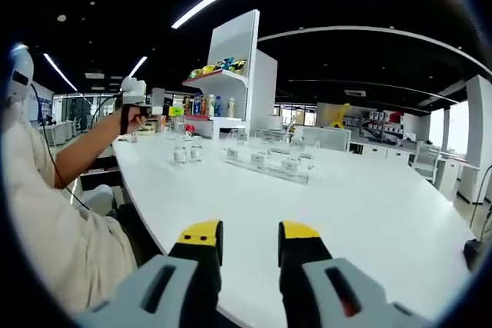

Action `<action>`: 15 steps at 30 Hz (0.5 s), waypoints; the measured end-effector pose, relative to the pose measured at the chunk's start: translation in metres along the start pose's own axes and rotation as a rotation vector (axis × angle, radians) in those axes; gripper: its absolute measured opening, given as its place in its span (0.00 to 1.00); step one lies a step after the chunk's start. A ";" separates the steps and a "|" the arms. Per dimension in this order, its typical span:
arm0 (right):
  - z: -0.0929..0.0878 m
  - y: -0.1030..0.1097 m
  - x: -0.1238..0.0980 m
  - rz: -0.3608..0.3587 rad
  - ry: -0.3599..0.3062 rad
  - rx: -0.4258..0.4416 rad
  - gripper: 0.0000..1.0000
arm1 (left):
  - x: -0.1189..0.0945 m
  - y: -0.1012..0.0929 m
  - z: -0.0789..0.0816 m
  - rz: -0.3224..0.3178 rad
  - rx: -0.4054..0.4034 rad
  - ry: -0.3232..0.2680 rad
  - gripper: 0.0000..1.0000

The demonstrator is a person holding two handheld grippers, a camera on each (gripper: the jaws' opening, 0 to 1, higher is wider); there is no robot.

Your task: Identify the label on the chemical reagent bottle, grasp the chemical reagent bottle, and place it in the designated position on the reagent rack

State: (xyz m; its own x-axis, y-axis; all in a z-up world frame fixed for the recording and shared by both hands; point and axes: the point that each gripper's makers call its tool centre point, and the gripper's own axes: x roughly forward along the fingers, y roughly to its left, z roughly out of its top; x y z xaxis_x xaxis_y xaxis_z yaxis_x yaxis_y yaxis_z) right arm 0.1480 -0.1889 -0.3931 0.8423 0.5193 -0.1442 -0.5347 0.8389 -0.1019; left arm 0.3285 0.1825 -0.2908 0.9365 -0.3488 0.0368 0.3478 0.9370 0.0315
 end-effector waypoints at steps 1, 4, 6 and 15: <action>0.001 0.001 0.000 0.002 -0.001 -0.001 0.28 | 0.002 -0.001 0.001 -0.002 0.009 0.000 0.20; 0.003 0.001 0.001 0.002 -0.003 -0.002 0.28 | 0.007 -0.003 0.005 -0.016 0.002 -0.002 0.20; 0.003 0.000 0.001 -0.001 -0.003 -0.002 0.28 | 0.012 -0.006 0.007 -0.025 0.001 -0.007 0.20; 0.004 0.000 0.003 0.003 -0.002 -0.001 0.28 | 0.042 -0.014 0.020 -0.024 0.032 -0.030 0.20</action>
State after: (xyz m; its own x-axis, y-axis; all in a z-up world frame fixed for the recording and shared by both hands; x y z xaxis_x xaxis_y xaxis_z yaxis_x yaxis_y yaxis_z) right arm 0.1510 -0.1866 -0.3901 0.8409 0.5220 -0.1426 -0.5371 0.8373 -0.1021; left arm 0.3616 0.1543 -0.2696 0.9258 -0.3724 0.0655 0.3685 0.9274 0.0642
